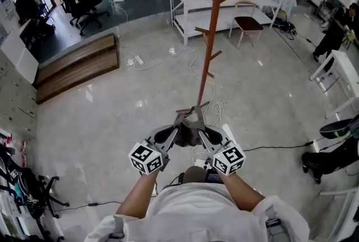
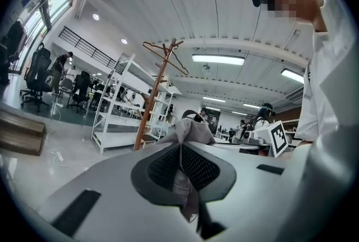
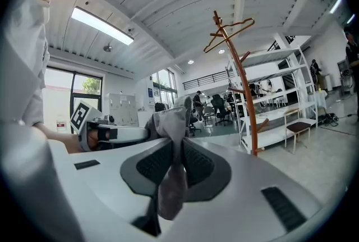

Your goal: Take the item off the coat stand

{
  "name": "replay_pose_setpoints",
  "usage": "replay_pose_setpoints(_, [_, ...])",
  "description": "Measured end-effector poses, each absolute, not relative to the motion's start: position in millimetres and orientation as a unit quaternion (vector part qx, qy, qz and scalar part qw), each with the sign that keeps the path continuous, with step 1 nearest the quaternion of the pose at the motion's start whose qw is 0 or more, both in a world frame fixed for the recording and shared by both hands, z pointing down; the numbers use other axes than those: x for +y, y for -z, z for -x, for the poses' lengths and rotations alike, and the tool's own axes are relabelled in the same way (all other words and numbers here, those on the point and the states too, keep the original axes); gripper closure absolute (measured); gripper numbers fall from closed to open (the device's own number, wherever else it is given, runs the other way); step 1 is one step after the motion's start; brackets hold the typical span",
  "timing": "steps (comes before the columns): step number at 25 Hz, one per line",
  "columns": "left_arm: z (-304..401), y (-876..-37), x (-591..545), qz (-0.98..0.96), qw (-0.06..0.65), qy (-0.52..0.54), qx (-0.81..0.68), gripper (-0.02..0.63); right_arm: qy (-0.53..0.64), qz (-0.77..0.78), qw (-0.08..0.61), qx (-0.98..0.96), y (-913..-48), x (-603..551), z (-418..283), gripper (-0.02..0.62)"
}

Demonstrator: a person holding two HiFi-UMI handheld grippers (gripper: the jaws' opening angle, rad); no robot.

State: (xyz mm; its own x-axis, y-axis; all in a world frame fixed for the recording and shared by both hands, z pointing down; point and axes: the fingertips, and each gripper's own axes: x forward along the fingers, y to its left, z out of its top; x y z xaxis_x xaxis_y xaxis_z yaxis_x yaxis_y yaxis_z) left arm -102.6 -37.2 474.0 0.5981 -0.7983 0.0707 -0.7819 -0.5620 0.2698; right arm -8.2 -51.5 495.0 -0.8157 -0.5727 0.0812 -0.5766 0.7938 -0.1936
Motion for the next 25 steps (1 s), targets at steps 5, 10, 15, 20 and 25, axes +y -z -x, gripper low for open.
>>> replay_pose_setpoints(5, [79.8,-470.8,-27.3,-0.883,0.155,0.036,-0.442,0.581,-0.114,-0.300,0.009,-0.947,-486.4,-45.1,-8.8,0.537])
replay_pose_setpoints(10, [68.5,-453.4,-33.0,-0.882,0.138,0.042,-0.449,0.581,-0.098,-0.283,0.006,-0.954,-469.5,-47.0,-21.1,0.537])
replay_pose_setpoints(15, [47.6,-460.5,-25.9,-0.875,0.140,0.034,-0.462,0.581,-0.083,-0.300,0.014,-0.950,-473.6,-46.4,-48.5,0.537])
replay_pose_setpoints(20, [14.6,-466.5,-15.1,-0.870,0.146,0.035,-0.469,0.581,-0.083,-0.306,0.011,-0.948,-482.9,-39.4,-77.0,0.537])
replay_pose_setpoints(25, [5.1,-465.7,-4.9,-0.869,0.145,0.028,-0.473,0.581,-0.082,-0.307,0.011,-0.948,-483.4,-28.0,-83.5,0.537])
